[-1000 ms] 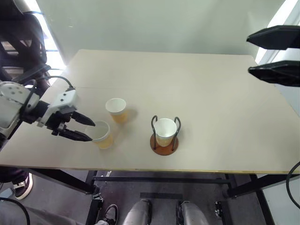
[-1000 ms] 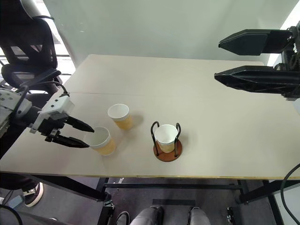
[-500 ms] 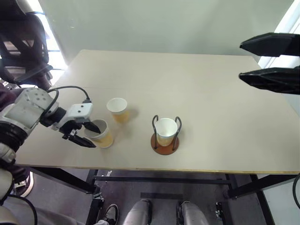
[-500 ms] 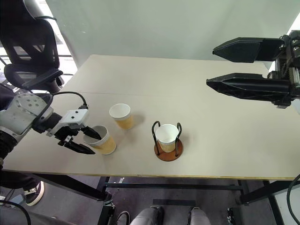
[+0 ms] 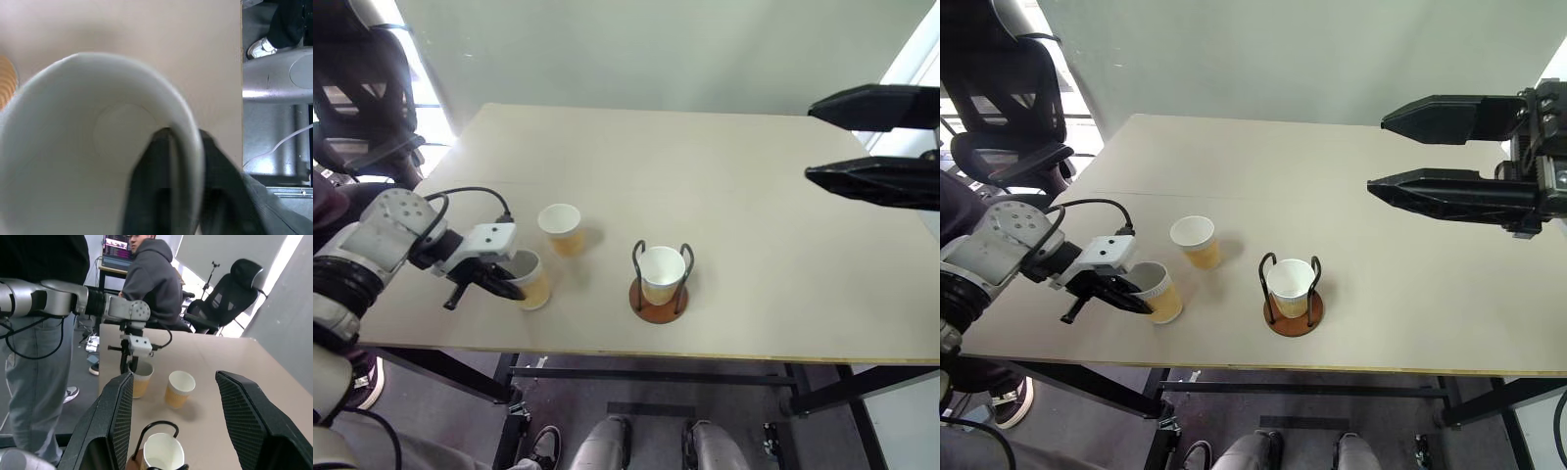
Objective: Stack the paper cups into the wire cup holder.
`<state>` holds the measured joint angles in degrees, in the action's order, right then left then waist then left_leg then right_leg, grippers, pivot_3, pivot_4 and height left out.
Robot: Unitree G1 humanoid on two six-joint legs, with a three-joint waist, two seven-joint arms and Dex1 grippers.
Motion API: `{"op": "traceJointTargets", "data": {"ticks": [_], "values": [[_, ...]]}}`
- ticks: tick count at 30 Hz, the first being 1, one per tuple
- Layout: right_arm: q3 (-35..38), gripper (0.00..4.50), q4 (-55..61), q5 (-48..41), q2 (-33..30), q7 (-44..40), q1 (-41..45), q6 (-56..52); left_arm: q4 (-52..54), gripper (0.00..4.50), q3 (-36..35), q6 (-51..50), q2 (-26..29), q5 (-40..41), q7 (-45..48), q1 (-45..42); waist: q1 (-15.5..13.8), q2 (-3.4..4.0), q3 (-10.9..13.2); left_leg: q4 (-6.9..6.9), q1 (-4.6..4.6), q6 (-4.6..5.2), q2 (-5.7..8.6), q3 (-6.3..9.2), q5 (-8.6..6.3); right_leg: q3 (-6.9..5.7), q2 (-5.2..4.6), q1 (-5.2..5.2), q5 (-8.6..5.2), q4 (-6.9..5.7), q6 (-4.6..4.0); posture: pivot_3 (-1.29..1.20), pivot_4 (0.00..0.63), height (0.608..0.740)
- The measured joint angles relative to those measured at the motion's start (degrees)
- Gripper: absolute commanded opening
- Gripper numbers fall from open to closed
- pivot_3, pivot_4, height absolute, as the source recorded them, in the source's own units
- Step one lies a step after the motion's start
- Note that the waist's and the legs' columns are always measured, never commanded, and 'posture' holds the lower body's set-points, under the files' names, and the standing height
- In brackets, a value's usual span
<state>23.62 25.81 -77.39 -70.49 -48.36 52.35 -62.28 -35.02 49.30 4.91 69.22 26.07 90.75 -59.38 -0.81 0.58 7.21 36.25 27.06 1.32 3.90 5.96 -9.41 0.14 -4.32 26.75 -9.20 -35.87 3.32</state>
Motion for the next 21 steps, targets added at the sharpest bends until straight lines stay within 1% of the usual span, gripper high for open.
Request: {"op": "traceJointTargets", "data": {"ticks": [5,9,11,13,16,19,21], "values": [[1.4,2.71,0.8,-1.7,-1.6,0.7,-1.9,0.4,6.9,0.02,1.0,-3.3,4.5,6.6,0.0,-0.2,0.0,0.0,0.0,0.0,0.06,0.0,0.03,0.05,-0.02,0.01,-0.01,0.0,0.0,0.01,0.01,0.0,0.15,0.74],[4.0,2.71,1.3,-3.0,-3.2,1.8,-3.7,0.6,13.9,0.02,0.2,-8.9,7.6,17.1,0.1,-3.3,-0.2,-0.01,0.0,0.0,0.1,0.0,0.09,0.11,-0.03,0.01,-0.03,-0.01,-0.02,0.03,0.03,0.0,0.15,0.74],[4.7,2.71,1.5,-3.7,-3.6,2.5,-4.5,0.7,18.5,0.02,-1.4,-12.2,7.9,23.3,0.1,-5.1,-0.3,-0.01,0.0,0.01,0.12,0.01,0.13,0.11,-0.02,0.03,-0.07,-0.01,-0.07,0.05,0.11,0.0,0.15,0.74],[5.2,2.71,1.8,-4.2,-4.3,3.3,-5.0,0.9,22.7,0.02,-2.8,-14.7,6.0,28.5,0.1,-8.3,-0.4,-0.01,0.0,0.01,0.12,0.03,0.17,0.1,-0.01,0.03,-0.09,-0.04,-0.15,0.05,0.24,0.0,0.15,0.74],[5.7,2.71,2.3,-4.9,-5.0,4.4,-6.0,1.3,24.6,0.02,-3.2,-15.3,1.5,31.3,0.1,-13.7,-0.4,-0.01,0.0,0.05,0.06,0.05,0.17,0.08,0.0,0.06,-0.12,-0.14,-0.19,0.06,0.33,0.0,0.15,0.74],[7.4,2.71,2.9,-5.7,-6.5,5.1,-7.3,1.3,18.7,0.02,-0.8,-13.0,-4.2,30.8,0.1,-20.5,-0.4,0.01,0.0,0.04,0.01,0.07,0.15,0.06,0.0,0.06,-0.15,-0.18,-0.18,0.04,0.43,0.0,0.15,0.74],[9.4,2.71,3.4,-6.3,-7.6,5.8,-8.3,1.3,12.7,0.02,2.9,-10.3,-7.7,29.9,0.1,-25.1,-0.3,0.01,0.0,0.05,0.04,0.1,0.15,0.05,-0.01,0.07,-0.16,-0.2,-0.2,0.05,0.51,0.0,0.15,0.74]]}}
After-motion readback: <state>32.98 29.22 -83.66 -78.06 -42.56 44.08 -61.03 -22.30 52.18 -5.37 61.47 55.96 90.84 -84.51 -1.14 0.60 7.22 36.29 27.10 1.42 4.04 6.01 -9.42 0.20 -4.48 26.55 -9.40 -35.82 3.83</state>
